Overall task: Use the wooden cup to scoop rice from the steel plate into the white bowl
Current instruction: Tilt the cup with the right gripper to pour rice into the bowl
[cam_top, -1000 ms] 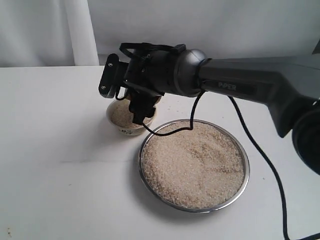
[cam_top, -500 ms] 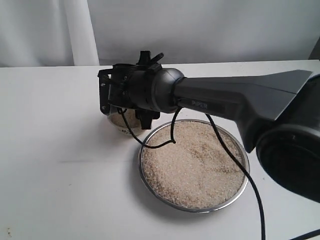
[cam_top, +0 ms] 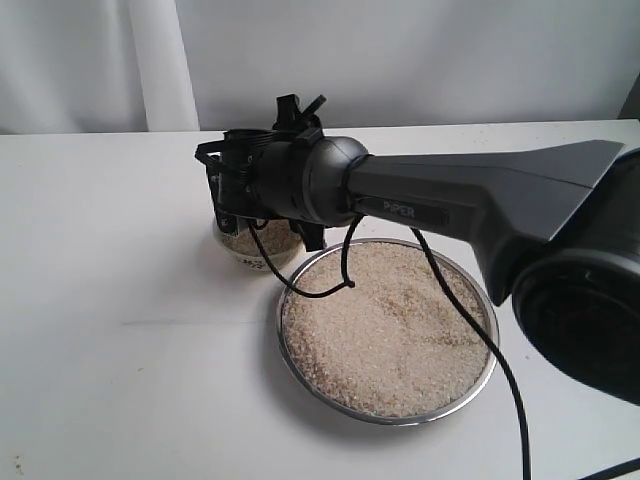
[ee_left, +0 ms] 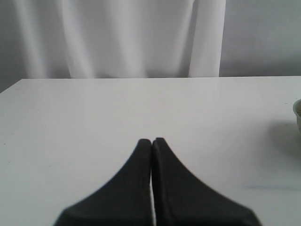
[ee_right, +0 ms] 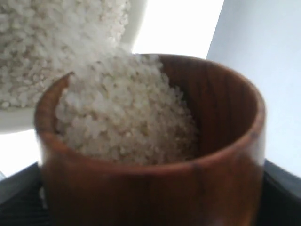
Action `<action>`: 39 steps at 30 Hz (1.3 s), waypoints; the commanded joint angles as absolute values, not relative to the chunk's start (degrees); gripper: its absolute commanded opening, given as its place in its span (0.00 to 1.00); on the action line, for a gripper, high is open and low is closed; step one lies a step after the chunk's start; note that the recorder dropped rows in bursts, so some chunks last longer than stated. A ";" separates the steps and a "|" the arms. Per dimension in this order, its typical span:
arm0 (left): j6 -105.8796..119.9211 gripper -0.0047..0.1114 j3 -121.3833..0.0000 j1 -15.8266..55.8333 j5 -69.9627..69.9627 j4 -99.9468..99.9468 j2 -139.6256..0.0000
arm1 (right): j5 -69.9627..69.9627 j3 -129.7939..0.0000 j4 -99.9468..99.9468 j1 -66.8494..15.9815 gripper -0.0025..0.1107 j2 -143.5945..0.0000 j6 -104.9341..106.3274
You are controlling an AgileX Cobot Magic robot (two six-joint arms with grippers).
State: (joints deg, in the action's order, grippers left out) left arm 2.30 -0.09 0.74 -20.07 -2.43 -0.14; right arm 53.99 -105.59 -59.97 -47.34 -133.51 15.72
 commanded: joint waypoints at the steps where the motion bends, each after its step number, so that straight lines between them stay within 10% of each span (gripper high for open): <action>1: 2.08 0.04 0.00 0.89 -19.74 -2.40 0.00 | 54.48 -106.12 -62.12 -48.37 0.02 -133.04 18.98; 39: 2.08 0.04 0.00 0.89 -19.74 -2.40 0.00 | 58.35 -106.12 -84.62 -51.31 0.02 -135.37 23.71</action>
State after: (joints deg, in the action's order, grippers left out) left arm 2.30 -0.09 0.74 -20.07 -2.43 -0.14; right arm 56.87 -105.67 -82.36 -50.79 -135.66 24.01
